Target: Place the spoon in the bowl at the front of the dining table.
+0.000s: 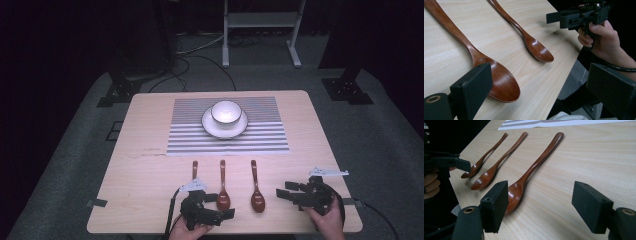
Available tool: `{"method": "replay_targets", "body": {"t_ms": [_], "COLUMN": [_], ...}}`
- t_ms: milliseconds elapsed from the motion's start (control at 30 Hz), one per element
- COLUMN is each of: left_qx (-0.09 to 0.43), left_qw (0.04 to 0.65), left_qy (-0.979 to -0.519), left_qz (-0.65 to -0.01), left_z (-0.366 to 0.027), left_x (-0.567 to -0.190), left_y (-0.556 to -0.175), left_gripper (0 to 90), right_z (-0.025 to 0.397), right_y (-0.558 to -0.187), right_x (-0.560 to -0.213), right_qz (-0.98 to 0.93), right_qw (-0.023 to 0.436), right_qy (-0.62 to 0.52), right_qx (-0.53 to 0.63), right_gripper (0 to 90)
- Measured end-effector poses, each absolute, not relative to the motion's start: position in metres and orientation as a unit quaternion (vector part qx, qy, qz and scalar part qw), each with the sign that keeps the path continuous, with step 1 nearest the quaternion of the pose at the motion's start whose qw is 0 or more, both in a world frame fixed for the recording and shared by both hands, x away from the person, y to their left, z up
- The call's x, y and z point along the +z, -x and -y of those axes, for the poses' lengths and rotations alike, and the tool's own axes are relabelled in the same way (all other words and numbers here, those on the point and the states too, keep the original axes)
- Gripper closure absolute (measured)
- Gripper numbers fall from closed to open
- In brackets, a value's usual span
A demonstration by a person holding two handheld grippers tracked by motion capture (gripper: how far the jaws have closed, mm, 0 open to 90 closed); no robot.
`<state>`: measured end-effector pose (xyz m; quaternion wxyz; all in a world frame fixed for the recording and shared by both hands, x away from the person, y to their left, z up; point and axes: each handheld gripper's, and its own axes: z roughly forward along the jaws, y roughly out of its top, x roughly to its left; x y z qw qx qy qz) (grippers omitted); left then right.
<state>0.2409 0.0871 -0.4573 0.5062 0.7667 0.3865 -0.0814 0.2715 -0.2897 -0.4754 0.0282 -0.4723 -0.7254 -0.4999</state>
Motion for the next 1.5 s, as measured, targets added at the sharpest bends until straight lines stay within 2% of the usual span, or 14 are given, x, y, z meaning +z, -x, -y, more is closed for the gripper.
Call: {"method": "replay_targets", "body": {"t_ms": [667,900,1167,1500], "left_qx": [-0.107,-0.122,-0.127,-0.13], "left_qw": [0.491,0.459,0.46,0.468], "left_qy": [-0.784,-0.801,-0.797,-0.791], "left_qz": [-0.364,-0.366,-0.371,-0.372], "left_z": [-0.071,-0.067,-0.067,-0.068], "left_x": [-0.464,-0.475,-0.476,-0.478], "left_y": [-0.235,-0.238,-0.239,-0.239], "left_gripper": [5.6,5.7,5.8,5.8], "right_z": [0.289,0.289,0.286,0.271], "right_y": [-0.272,-0.272,-0.271,-0.284], "right_x": [-0.476,-0.476,-0.473,-0.459], "right_qz": [0.726,0.727,0.732,0.75], "right_qw": [0.031,0.03,0.022,0.074], "right_qy": [0.471,0.471,0.464,0.441], "right_qx": [-0.5,-0.5,-0.498,-0.487], "right_gripper": [28.3,28.4,28.4,27.8]}}
